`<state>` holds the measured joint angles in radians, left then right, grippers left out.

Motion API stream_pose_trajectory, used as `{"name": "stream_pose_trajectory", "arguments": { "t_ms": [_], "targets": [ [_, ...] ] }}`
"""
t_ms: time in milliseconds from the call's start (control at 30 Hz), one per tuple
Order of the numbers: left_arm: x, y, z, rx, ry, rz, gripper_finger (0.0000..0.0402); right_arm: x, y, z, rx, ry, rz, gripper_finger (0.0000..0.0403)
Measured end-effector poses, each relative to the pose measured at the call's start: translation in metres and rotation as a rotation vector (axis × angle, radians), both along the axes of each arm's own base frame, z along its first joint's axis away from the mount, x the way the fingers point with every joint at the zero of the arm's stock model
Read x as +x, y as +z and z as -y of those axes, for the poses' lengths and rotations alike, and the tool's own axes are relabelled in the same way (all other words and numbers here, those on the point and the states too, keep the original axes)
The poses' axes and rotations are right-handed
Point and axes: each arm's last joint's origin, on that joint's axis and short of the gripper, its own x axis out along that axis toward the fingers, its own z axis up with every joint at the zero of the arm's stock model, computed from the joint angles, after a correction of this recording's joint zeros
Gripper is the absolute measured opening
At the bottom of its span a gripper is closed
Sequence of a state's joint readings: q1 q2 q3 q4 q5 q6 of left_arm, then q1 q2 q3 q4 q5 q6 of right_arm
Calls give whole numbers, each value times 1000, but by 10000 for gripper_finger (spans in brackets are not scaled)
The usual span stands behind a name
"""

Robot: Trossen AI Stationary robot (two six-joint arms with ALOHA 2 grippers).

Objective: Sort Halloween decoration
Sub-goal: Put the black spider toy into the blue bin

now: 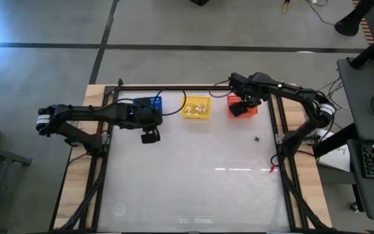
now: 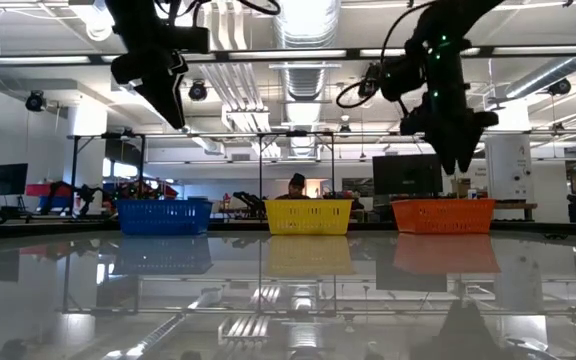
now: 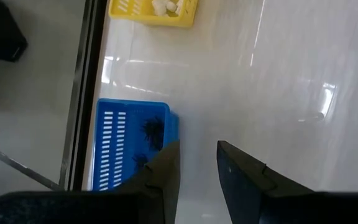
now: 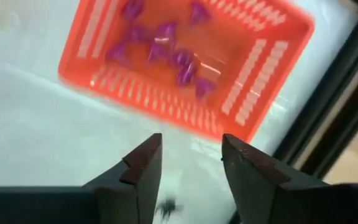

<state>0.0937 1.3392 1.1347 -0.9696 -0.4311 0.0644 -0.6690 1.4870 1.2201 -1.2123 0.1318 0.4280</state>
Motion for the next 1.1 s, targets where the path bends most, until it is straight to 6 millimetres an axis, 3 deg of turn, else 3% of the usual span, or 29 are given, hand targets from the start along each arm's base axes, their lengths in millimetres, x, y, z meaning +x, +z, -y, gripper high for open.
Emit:
{"name": "stream_pose_trajectory", "arguments": {
  "t_ms": [167, 367, 800, 1100],
  "targets": [
    [-3, 3, 0, -1, 5, 9, 88, -1, -1, -30, 44, 29, -58, 177],
    [-9, 10, 0, 5, -1, 39, 88, -14, -22, -57, 91, -52, -97, 184],
    [-19, 21, 1, 14, 1, 86, 88, -52, -73, -83, 171, -274, -49, 177],
    [-19, 21, 1, 10, 12, 93, 88, -61, -103, -90, 203, -304, 5, 177]
  ]
}}
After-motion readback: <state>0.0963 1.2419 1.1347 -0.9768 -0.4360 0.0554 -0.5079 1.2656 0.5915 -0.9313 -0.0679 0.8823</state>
